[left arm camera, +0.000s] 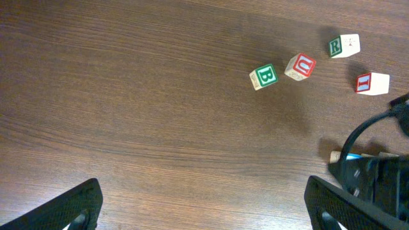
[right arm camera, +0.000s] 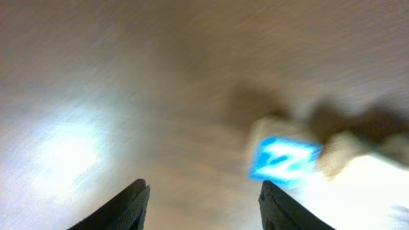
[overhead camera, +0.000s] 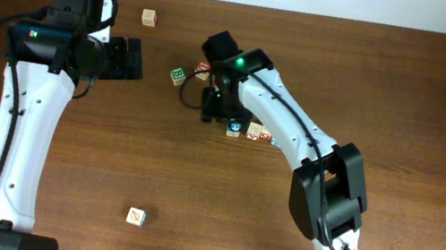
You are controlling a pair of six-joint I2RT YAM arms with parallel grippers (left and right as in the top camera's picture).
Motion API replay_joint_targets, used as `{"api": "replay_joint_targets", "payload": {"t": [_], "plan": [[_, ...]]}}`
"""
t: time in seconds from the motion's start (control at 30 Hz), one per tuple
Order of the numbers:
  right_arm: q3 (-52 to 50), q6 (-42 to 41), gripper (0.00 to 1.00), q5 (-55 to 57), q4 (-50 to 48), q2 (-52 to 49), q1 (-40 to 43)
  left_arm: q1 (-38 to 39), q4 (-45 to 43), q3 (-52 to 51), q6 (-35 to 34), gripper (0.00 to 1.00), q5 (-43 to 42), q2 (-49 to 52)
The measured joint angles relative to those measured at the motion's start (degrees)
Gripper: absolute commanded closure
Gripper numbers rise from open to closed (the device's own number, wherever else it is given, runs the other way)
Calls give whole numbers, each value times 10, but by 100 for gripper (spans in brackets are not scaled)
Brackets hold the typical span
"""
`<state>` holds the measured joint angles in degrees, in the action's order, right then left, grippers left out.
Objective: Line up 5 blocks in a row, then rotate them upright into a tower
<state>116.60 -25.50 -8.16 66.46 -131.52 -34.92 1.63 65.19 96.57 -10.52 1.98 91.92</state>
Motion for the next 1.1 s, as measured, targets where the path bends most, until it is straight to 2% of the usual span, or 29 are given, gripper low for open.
{"api": "replay_joint_targets", "payload": {"t": [0.33, 0.47, 0.67, 0.73, 0.9, 1.07, 1.1], "plan": [[-38, -30, 40, -84, 15, 0, -118, 0, 0, 0, 0, 1, 0, 0], [-42, -41, 33, -84, 7, 0, -150, 0, 0, 0, 0, 1, 0, 0], [-52, -73, 33, -68, -25, 0, -214, -3, -24, 0, 0, 1, -1, 0], [-55, -74, 31, -66, -32, 0, -228, -23, -23, 5, -12, 1, -4, 0], [-56, -66, 22, -52, -32, 0, -259, -138, -20, 23, -54, 1, -11, 1], [-61, -64, 23, -48, -22, 0, -286, -179, 5, 23, -69, 1, -16, 4], [-63, -64, 26, -48, -21, 0, -289, -179, 7, 23, -71, 1, -17, 5]]}}
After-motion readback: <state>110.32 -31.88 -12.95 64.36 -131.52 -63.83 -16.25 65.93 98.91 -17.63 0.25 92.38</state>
